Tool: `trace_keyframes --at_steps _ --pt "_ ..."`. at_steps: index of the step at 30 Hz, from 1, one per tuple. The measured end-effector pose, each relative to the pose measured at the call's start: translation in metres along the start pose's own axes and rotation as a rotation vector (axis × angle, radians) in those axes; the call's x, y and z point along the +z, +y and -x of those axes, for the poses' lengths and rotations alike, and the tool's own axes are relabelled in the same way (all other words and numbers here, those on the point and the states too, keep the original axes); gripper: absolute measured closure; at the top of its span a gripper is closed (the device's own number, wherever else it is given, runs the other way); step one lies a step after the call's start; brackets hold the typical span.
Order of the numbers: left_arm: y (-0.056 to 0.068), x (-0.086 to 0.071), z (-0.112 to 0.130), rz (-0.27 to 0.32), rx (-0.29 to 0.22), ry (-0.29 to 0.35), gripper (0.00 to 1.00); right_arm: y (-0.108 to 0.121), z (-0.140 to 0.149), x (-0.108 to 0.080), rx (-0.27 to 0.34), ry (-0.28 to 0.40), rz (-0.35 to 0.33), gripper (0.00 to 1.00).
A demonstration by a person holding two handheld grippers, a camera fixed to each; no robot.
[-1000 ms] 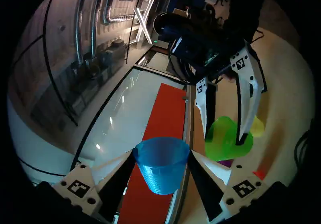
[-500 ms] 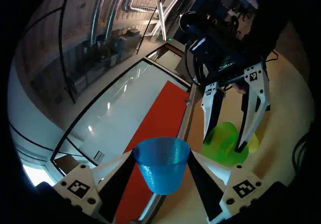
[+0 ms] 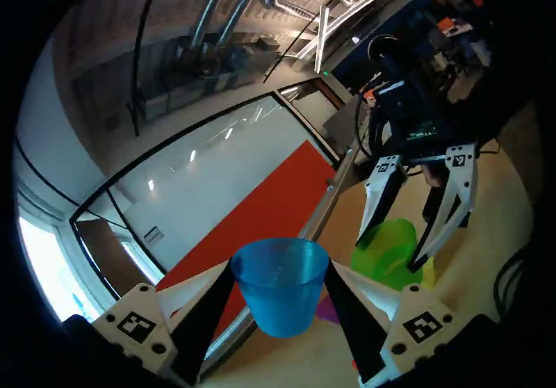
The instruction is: Pour water
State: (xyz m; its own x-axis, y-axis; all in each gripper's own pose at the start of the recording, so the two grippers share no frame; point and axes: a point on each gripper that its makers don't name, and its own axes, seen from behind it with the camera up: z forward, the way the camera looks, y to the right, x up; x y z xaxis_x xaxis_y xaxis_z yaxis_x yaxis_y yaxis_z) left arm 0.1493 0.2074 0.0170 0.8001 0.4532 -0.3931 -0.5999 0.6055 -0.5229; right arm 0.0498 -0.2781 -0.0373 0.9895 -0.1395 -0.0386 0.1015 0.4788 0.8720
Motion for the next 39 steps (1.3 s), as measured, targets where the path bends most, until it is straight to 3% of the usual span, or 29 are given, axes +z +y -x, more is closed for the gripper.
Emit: trace_keyframes --at_steps 17,28,33,39 --pt "-0.008 0.004 0.023 0.016 -0.345 -0.051 0.13 0.001 -0.002 -0.002 -0.002 0.008 0.009 0.06" --pt "-0.014 0.000 0.026 0.052 -0.586 -0.053 0.13 0.000 -0.007 -0.001 -0.008 0.009 0.010 0.06" --pt "-0.012 0.000 0.024 0.072 -0.649 -0.052 0.12 0.001 -0.009 -0.001 -0.007 0.011 0.013 0.06" --pt "-0.016 0.000 0.026 0.066 -0.667 -0.052 0.12 0.000 -0.011 -0.001 -0.012 0.008 0.014 0.06"
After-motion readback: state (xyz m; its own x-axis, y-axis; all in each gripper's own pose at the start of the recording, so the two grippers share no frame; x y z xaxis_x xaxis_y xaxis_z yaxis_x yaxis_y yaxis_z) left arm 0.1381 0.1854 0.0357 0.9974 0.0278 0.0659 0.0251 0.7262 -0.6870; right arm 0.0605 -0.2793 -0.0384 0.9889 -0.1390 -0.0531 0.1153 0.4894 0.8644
